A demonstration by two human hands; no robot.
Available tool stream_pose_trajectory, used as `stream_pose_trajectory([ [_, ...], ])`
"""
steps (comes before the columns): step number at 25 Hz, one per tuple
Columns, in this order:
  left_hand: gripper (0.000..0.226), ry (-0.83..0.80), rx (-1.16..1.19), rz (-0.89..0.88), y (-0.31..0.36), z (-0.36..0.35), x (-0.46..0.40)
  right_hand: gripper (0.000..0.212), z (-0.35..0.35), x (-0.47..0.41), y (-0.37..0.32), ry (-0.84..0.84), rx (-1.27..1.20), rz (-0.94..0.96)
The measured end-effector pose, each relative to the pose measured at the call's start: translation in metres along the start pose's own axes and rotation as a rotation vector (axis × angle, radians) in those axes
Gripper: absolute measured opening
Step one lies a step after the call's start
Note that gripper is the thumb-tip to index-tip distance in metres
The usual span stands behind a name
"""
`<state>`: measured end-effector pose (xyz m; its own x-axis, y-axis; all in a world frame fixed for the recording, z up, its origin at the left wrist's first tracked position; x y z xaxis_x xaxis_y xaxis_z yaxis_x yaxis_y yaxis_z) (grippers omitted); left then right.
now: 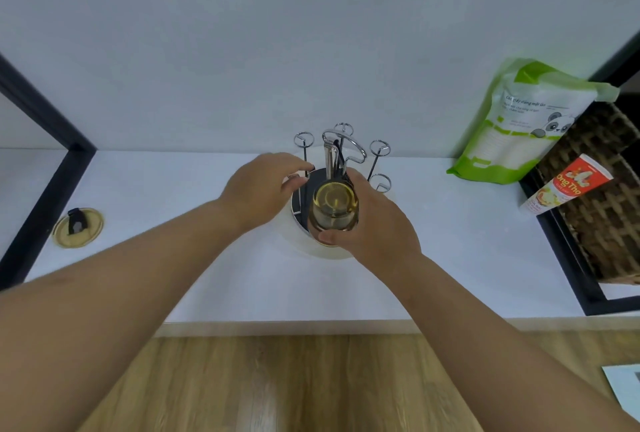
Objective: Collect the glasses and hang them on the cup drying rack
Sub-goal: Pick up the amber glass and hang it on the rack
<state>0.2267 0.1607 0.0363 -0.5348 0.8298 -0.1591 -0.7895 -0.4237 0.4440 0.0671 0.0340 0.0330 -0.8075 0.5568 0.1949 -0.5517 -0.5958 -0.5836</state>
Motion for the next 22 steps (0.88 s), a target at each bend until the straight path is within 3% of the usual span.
stream_pose_trajectory([
  [3,0.032,-0.064,-0.043,-0.047,-0.011,0.006,-0.009,0.11,0.006,0.009,-0.002,-0.051,0.028,-0.007],
  [6,0.037,-0.011,0.037,0.012,-0.009,0.009,-0.005,0.105,0.02,0.015,-0.004,-0.095,0.067,-0.015],
  [10,0.046,0.127,0.187,0.062,0.008,0.008,0.017,0.084,0.032,0.013,-0.005,-0.035,0.125,-0.016],
  [15,0.07,0.15,0.279,0.144,0.011,-0.008,0.027,0.062,0.014,0.008,-0.003,0.018,0.14,-0.044],
  [22,0.066,0.18,0.263,0.165,0.004,-0.01,0.02,0.024,0.0,0.003,-0.006,0.102,0.092,-0.039],
])
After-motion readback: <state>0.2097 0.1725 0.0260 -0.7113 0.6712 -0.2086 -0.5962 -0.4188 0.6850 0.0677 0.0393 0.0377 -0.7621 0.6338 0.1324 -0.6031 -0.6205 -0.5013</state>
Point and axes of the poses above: each hand's wrist, its own x-axis away from the middle knuckle, its own z-axis out of the back of the hand, y = z × x, the point moved 5 cm from there along -x, towards the middle knuckle, and after that the axes turned 6 degrees about -z, right-handed, at the moved point
